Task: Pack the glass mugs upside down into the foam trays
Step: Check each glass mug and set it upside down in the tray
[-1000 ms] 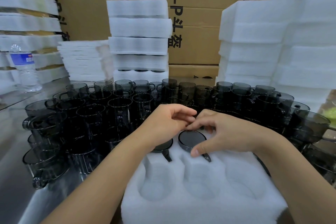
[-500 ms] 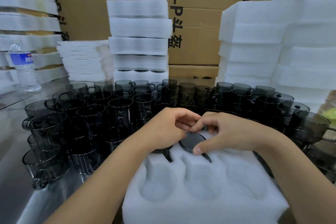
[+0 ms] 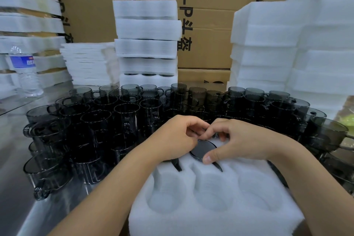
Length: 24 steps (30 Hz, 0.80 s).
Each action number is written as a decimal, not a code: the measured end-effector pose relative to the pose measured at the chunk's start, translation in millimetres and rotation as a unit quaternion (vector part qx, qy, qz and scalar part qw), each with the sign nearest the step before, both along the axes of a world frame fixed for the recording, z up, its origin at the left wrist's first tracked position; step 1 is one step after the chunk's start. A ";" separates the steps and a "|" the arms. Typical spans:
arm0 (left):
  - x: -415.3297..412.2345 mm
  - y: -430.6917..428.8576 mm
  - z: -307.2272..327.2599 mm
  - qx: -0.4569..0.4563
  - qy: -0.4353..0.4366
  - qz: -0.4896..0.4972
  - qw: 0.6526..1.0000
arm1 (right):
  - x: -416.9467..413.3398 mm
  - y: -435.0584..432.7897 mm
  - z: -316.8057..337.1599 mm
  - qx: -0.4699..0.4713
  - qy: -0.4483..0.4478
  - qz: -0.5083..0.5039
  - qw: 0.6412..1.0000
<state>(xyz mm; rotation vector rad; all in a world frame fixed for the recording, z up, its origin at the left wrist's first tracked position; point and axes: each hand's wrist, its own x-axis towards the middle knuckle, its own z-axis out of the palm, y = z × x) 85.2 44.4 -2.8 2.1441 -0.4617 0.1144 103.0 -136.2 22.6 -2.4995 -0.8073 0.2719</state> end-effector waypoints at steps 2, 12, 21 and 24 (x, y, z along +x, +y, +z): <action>-1.0 -1.3 -1.1 -0.008 -0.023 0.044 0.999 | 0.0 -0.6 -0.1 -0.002 0.004 -0.003 1.000; 1.8 22.9 5.1 0.232 -0.131 0.401 0.876 | 0.9 -1.6 -1.8 0.000 0.002 -0.006 1.000; 8.0 26.5 -0.9 0.205 -0.123 0.377 0.895 | 1.5 -2.8 -2.2 -0.006 0.001 -0.006 1.000; 8.6 27.2 -1.7 0.211 -0.142 0.386 0.887 | 1.7 -2.1 -2.7 -0.003 0.001 -0.005 1.000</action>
